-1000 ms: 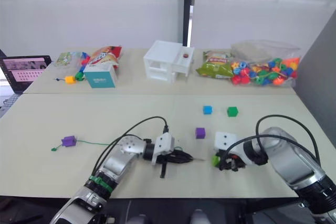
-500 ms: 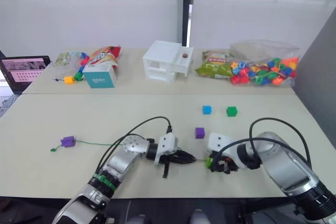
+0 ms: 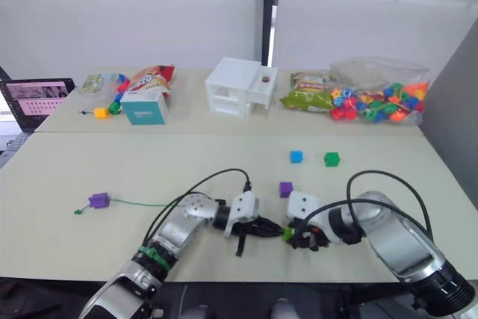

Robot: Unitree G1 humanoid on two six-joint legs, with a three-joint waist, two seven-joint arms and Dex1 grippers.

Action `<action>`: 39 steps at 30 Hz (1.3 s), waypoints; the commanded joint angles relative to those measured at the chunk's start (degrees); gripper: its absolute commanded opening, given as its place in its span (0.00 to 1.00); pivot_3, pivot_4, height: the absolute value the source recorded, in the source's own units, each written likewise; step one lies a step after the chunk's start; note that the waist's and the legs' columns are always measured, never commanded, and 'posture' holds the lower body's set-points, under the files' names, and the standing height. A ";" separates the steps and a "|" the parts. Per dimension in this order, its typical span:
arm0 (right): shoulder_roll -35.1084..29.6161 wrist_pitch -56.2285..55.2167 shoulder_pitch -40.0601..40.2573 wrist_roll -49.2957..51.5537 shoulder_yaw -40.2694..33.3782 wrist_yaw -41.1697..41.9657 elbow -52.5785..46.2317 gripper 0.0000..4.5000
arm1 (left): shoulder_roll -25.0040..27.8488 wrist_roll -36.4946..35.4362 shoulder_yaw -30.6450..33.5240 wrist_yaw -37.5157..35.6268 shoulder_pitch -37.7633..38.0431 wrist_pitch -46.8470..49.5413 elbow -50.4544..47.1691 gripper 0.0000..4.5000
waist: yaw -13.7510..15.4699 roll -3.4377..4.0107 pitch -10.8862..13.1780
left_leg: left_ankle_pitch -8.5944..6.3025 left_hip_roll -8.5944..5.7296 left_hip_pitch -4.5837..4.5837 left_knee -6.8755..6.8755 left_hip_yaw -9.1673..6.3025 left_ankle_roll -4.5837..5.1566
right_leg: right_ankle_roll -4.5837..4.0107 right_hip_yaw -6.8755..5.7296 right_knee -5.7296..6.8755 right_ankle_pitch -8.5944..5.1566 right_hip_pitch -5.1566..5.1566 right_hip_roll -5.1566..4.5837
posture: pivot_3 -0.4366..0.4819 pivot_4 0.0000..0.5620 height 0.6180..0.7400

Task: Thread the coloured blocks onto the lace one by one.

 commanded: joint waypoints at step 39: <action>-0.42 -4.19 -1.13 -1.19 2.87 0.48 2.41 0.28 | -1.61 4.00 -3.96 -1.66 -5.83 3.41 -0.35 0.00 | 0.02 -0.01 -0.01 | 0.00 0.01 0.04 0.02 -0.01 0.00 | 0.00 0.00 -0.01 0.00 0.09 0.02 | 0.48 0.27 1.00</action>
